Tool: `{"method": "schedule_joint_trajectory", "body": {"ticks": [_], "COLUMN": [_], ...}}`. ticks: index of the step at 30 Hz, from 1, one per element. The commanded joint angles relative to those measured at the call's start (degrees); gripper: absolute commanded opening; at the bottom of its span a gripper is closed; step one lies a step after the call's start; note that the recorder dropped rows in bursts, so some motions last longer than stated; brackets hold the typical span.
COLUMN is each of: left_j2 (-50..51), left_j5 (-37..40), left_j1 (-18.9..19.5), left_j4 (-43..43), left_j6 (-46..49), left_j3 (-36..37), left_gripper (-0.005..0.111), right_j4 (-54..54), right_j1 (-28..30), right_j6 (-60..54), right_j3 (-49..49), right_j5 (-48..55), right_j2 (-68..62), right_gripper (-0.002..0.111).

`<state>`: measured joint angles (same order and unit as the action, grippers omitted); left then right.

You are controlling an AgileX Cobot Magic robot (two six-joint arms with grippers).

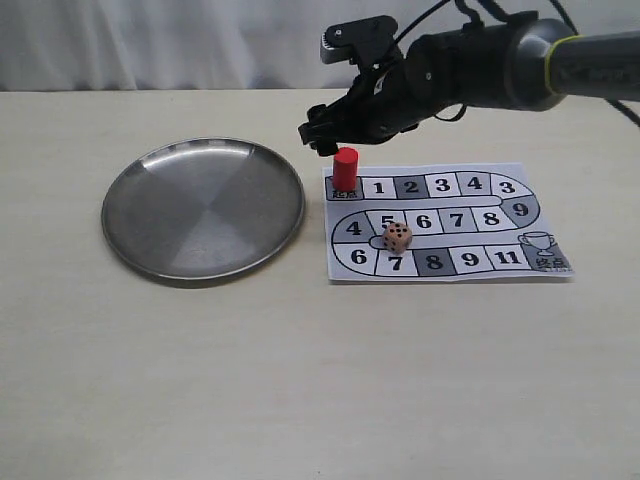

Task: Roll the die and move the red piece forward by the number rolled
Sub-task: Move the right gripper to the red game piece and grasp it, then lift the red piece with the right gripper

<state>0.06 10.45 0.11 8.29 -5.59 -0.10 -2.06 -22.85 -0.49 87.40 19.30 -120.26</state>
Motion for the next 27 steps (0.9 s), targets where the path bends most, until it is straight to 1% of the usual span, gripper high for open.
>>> {"method": "schedule_joint_trajectory", "body": {"ticks": [1, 4, 6, 8, 9, 10, 11, 12, 13, 14, 15, 16, 19, 27], "left_j2": [-0.06, -0.06, -0.06, -0.06, -0.06, -0.06, -0.06, -0.06, -0.06, -0.06, -0.06, -0.06, -0.06, -0.06], "left_j5": [-0.51, -0.51, -0.51, -0.51, -0.51, -0.51, -0.51, -0.51, -0.51, -0.51, -0.51, -0.51, -0.51, -0.51], "left_j1": [-0.14, -0.14, -0.14, -0.14, -0.14, -0.14, -0.14, -0.14, -0.14, -0.14, -0.14, -0.14, -0.14, -0.14], "left_j4": [0.01, 0.01, 0.01, 0.01, 0.01, 0.01, 0.01, 0.01, 0.01, 0.01, 0.01, 0.01, 0.01, 0.01], "left_j6": [-0.05, -0.05, -0.05, -0.05, -0.05, -0.05, -0.05, -0.05, -0.05, -0.05, -0.05, -0.05, -0.05, -0.05], "left_j3": [0.1, 0.1, 0.1, 0.1, 0.1, 0.1, 0.1, 0.1, 0.1, 0.1, 0.1, 0.1, 0.1, 0.1], "left_gripper": [0.0, 0.0, 0.0, 0.0, 0.0, 0.0, 0.0, 0.0, 0.0, 0.0, 0.0, 0.0, 0.0, 0.0], "right_j4": [-0.1, 2.95, 2.96, 2.96, 2.96, 2.96, 2.96, 2.96, 2.96, 2.96, 2.96, 2.96, 2.96, 2.96], "right_j1": [0.12, 0.34, 0.34, 0.34, 0.34, 0.34, 0.34, 0.34, 0.34, 0.34, 0.34, 0.34, 0.34, 0.34], "right_j6": [-0.4, -0.4, -0.4, -0.4, -0.4, -0.4, -0.4, -0.4, -0.4, -0.4, -0.4, -0.4, -0.4, -0.4], "right_j3": [1.83, 1.83, 1.83, 1.83, 1.83, 1.83, 1.83, 1.83, 1.83, 1.83, 1.83, 1.83, 1.83, 1.83], "right_j5": [0.07, -1.58, -2.96, -4.05, -4.72, -4.9, -4.9, -4.79, -4.41, -4.41, -4.41, -4.41, -4.05, -2.72], "right_j2": [-3.2, -4.92, -5.73, -6.39, -7.29, -7.58, -7.98, -8.0, -8.0, -8.0, -8.0, -8.0, -8.0, -8.0], "right_gripper": [0.082, 0.077, 0.07, 0.061, 0.051, 0.047, 0.038, 0.034, 0.027, 0.024, 0.019, 0.018, 0.005, 0.004]}}
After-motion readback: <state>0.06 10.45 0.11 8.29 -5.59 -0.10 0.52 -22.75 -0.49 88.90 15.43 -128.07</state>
